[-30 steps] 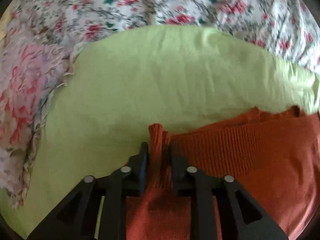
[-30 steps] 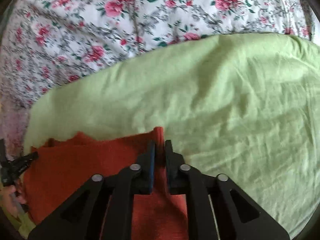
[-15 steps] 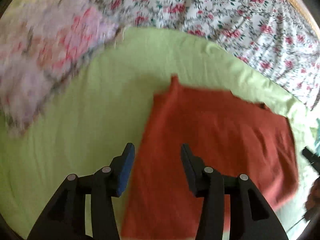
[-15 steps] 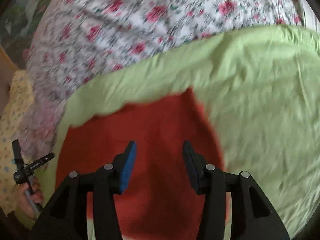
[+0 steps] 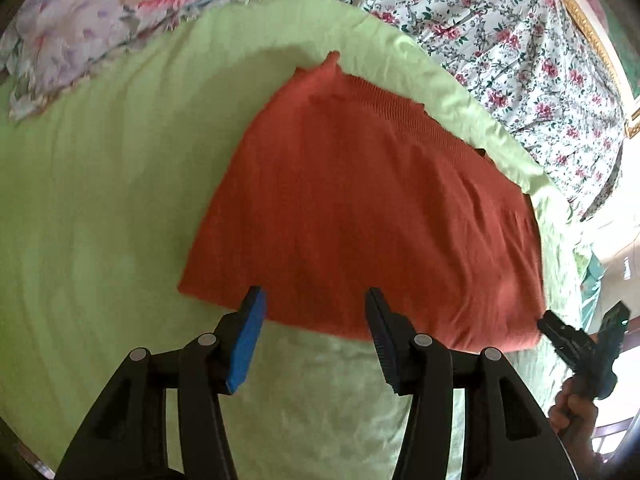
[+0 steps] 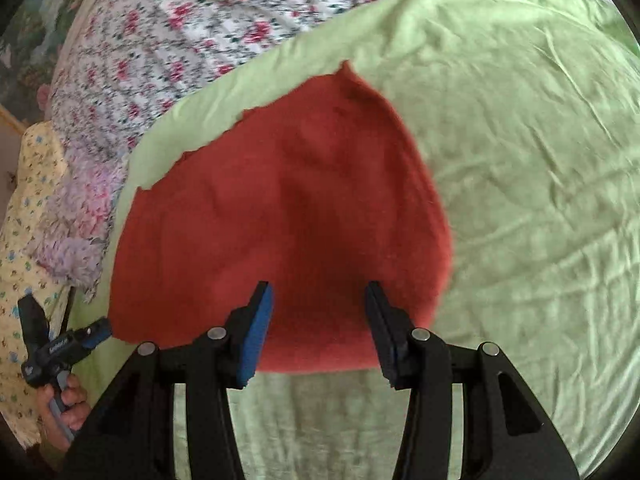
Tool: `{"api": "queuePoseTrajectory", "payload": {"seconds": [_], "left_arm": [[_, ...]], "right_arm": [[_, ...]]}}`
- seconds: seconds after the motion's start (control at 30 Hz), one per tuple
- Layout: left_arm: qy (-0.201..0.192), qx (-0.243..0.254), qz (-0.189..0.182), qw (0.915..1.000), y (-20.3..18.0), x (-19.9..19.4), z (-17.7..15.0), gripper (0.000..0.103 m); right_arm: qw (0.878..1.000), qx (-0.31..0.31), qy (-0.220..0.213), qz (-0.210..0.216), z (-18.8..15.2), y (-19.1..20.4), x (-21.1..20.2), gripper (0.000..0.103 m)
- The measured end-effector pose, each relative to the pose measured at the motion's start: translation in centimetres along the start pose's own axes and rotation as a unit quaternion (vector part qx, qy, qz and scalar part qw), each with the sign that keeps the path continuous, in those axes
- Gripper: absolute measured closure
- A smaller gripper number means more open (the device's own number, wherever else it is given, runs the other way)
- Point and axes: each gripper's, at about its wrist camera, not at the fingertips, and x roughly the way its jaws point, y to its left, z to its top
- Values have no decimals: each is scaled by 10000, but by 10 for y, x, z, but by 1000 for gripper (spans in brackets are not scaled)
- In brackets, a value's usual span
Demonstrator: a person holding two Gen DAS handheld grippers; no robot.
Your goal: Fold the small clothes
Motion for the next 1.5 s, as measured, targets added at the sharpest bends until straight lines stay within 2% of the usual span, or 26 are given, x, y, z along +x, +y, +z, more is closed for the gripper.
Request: {"api": "queuePoseTrajectory", "payload": {"seconds": [0.17, 0.4, 0.47, 0.6, 0.73, 0.87, 1.17, 1.27, 1.3, 1.33, 1.4, 1.5], "left_arm": [[190, -406, -99, 9989, 10, 8, -8, 42], [299, -1190, -369, 9918, 29, 16, -22, 41], [244, -1356, -395, 9897, 32, 18, -20, 36], [81, -1603, -247, 9867, 39, 28, -13, 35], [-2, -1946, -291, 9805, 50, 40, -7, 33], [-194, -2080, -359, 9773, 54, 41, 5, 29], [-456, -2145, -170, 9755, 50, 49, 22, 31], [-517, -2074, -79, 9769, 47, 50, 25, 39], [-526, -2023, -48, 9779, 46, 50, 26, 47], [-539, -1944, -30, 9794, 45, 51, 28, 64], [-494, -1760, -149, 9830, 42, 53, 31, 83], [-574, -1488, -61, 9872, 33, 48, 35, 88]], "right_arm": [[9983, 229, 286, -454, -8, -20, 10, 54], [9997, 212, -71, -59, -11, -6, -18, 54], [9998, 162, -127, 30, -11, 1, -25, 54], [9998, 49, -126, 147, -9, 15, -28, 53], [9998, 44, -6, 176, -9, 22, -25, 53], [9998, 16, 80, 173, -14, 24, -22, 53], [9992, -45, 333, 227, -10, 27, -5, 52], [9989, -59, 395, 249, -9, 30, 0, 52], [9988, -63, 404, 262, -9, 30, 1, 52], [9987, -68, 414, 273, -8, 31, 2, 52], [9986, -70, 430, 289, -6, 31, 4, 52], [9985, -38, 452, 314, -4, 32, 6, 52]]}}
